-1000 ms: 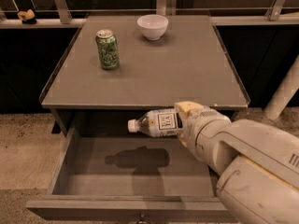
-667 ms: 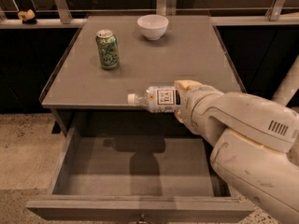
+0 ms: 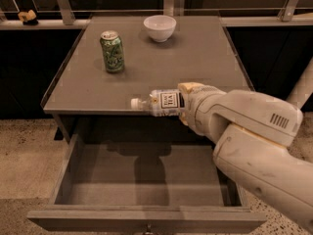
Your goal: Pick blue plastic bottle from top drawer and place on counter
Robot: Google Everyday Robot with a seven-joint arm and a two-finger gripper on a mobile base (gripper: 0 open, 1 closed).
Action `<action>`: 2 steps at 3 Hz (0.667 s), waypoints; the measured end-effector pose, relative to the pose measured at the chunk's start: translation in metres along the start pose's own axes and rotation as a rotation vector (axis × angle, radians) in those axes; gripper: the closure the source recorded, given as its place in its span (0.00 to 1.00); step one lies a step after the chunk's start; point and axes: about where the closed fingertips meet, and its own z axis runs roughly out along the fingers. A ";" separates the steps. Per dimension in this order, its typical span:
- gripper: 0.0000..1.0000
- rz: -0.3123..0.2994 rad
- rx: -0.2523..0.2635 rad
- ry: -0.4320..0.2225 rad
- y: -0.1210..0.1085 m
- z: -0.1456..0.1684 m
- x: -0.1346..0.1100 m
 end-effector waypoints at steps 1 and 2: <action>1.00 0.010 -0.058 -0.014 -0.012 0.045 -0.002; 1.00 0.034 -0.162 -0.013 -0.029 0.100 -0.009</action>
Offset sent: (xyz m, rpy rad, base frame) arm 0.1932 0.0213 0.0251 -0.2372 0.2537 0.1090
